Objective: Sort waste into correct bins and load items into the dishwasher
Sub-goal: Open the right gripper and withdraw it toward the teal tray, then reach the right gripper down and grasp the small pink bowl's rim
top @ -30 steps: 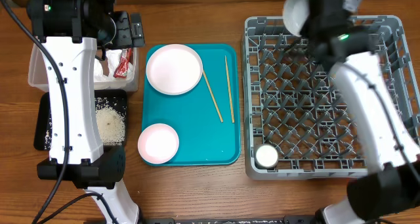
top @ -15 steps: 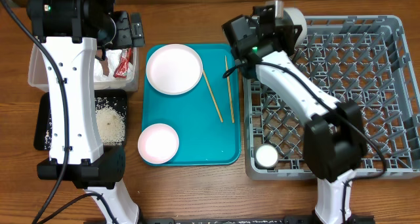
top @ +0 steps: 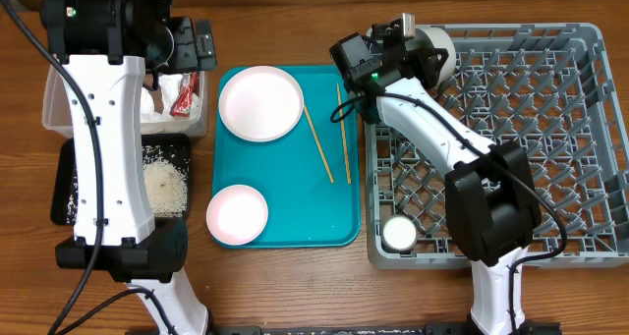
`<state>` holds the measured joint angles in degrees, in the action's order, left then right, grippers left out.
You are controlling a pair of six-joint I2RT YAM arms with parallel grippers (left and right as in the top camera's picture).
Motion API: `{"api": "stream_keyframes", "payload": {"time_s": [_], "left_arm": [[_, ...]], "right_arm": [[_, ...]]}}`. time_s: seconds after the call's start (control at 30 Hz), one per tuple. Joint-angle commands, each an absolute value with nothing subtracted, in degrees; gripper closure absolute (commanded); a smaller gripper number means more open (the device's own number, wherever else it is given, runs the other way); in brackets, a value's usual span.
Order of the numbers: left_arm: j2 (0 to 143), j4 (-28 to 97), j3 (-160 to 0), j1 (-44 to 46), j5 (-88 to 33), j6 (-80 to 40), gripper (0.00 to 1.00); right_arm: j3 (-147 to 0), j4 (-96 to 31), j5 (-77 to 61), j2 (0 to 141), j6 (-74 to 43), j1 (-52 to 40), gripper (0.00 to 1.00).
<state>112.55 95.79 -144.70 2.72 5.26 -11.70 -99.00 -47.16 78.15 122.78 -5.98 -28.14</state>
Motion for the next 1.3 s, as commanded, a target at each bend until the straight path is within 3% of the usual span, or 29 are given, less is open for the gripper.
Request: {"api": "stream_keyframes", "payload": {"time_s": [0.0, 0.4, 0.57, 0.87, 1.03, 1.1, 1.13, 1.17, 1.27], "left_arm": [[111.4, 95.6, -145.9, 2.6, 6.0, -12.3, 0.0], [111.4, 95.6, -145.9, 2.6, 6.0, -12.3, 0.0], [111.4, 95.6, -145.9, 2.6, 6.0, -12.3, 0.0], [111.4, 95.6, -145.9, 2.6, 6.0, -12.3, 0.0], [111.4, 95.6, -145.9, 2.6, 6.0, -12.3, 0.0], [111.4, 95.6, -145.9, 2.6, 6.0, -12.3, 0.0], [111.4, 95.6, -145.9, 2.6, 6.0, -12.3, 0.0], [111.4, 95.6, -145.9, 2.6, 6.0, -12.3, 0.0], [111.4, 95.6, -145.9, 2.6, 6.0, -12.3, 0.0]], "right_arm": [[-99.0, -47.3, 74.8, 123.4, -5.9, -29.3, 0.96], [-99.0, -49.1, 70.3, 123.4, -5.7, -31.8, 0.95], [-99.0, -51.0, 68.2, 123.4, -5.7, -35.6, 0.55], [-101.2, -52.2, 65.1, 122.1, -6.0, -39.3, 0.27], [-106.9, -55.8, 40.0, 115.5, -6.0, -39.3, 0.01], [-107.4, -56.5, 22.0, 112.7, -6.0, -39.3, 0.0], [-107.4, -57.4, 3.1, 110.9, -6.0, -39.3, 0.0], [-107.4, -57.7, -6.1, 110.5, -6.0, -39.3, 0.0], [-106.5, -57.7, -22.2, 110.8, -7.2, -39.3, 0.0]]}}
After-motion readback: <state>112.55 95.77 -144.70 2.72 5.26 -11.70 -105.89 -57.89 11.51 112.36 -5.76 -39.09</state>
